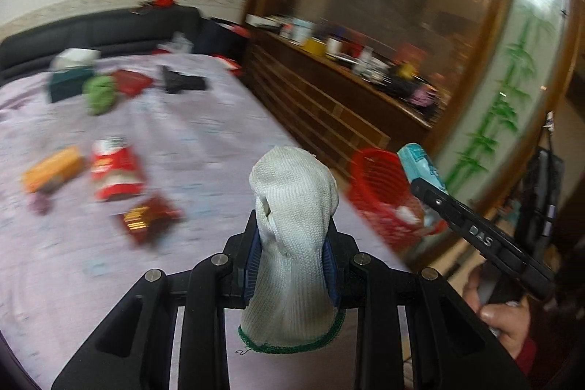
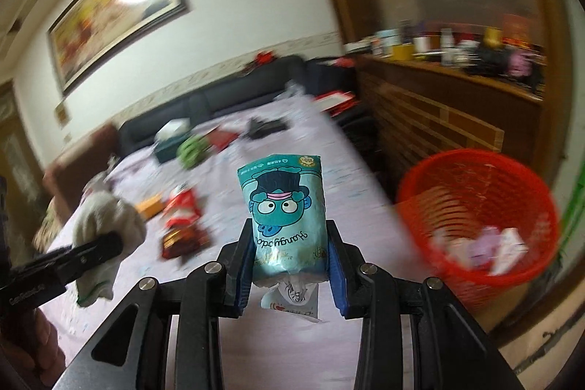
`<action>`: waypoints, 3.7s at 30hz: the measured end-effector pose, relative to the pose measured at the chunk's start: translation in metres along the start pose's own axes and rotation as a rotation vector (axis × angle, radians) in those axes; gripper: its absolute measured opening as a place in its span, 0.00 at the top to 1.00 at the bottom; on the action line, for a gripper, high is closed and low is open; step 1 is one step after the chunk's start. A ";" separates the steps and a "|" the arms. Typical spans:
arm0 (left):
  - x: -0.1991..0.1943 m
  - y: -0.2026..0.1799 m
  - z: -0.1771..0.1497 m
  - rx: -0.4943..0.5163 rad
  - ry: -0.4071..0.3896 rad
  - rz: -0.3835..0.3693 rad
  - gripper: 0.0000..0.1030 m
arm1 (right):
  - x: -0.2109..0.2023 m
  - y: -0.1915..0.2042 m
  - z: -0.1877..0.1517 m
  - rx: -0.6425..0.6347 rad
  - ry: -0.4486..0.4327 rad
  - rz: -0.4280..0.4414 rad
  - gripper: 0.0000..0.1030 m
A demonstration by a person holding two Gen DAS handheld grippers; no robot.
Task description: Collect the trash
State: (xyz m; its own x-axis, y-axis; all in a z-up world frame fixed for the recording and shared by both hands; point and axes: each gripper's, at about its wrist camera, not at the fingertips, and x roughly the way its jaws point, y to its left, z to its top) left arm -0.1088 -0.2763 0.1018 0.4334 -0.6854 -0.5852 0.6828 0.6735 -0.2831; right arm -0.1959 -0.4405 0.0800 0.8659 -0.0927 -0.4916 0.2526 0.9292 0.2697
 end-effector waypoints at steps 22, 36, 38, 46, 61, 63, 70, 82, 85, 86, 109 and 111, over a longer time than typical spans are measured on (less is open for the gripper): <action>0.144 -0.110 0.040 0.028 0.129 -0.208 0.33 | -0.005 -0.202 0.045 0.345 -0.022 -0.161 0.44; 0.058 -0.029 0.008 -0.007 0.070 -0.050 0.32 | -0.020 -0.149 0.027 0.234 -0.010 -0.093 0.41; 0.044 -0.009 0.003 -0.034 0.058 -0.019 0.32 | -0.014 -0.126 0.026 0.195 0.008 -0.065 0.40; -0.015 0.083 -0.019 -0.186 0.013 0.101 0.32 | 0.021 -0.043 0.016 0.063 0.109 0.051 0.38; -0.120 0.229 -0.052 -0.425 -0.122 0.335 0.32 | 0.120 0.096 0.006 -0.017 0.368 0.262 0.30; -0.125 0.235 -0.055 -0.431 -0.127 0.338 0.32 | 0.141 0.116 0.001 -0.018 0.417 0.258 0.30; -0.126 0.250 -0.052 -0.446 -0.119 0.338 0.32 | 0.186 0.147 -0.015 0.030 0.544 0.207 0.33; -0.075 0.266 -0.017 -0.452 -0.025 0.398 0.33 | 0.210 0.190 -0.026 -0.199 0.473 0.137 0.61; -0.052 0.265 -0.008 -0.433 -0.004 0.441 0.33 | 0.203 0.177 -0.019 -0.160 0.363 0.182 0.62; -0.044 0.265 -0.006 -0.429 0.010 0.458 0.38 | 0.202 0.172 -0.018 -0.145 0.334 0.179 0.61; 0.001 0.277 -0.010 -0.385 -0.015 0.530 0.73 | 0.199 0.156 -0.015 -0.099 0.293 0.265 0.61; -0.003 0.268 -0.008 -0.349 -0.043 0.514 0.73 | 0.199 0.157 -0.016 -0.107 0.296 0.268 0.61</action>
State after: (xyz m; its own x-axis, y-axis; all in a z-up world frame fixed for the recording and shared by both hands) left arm 0.0682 -0.0918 0.0220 0.6841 -0.2551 -0.6833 0.1514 0.9661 -0.2091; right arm 0.0092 -0.3073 0.0114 0.7294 0.2502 -0.6367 -0.0253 0.9399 0.3404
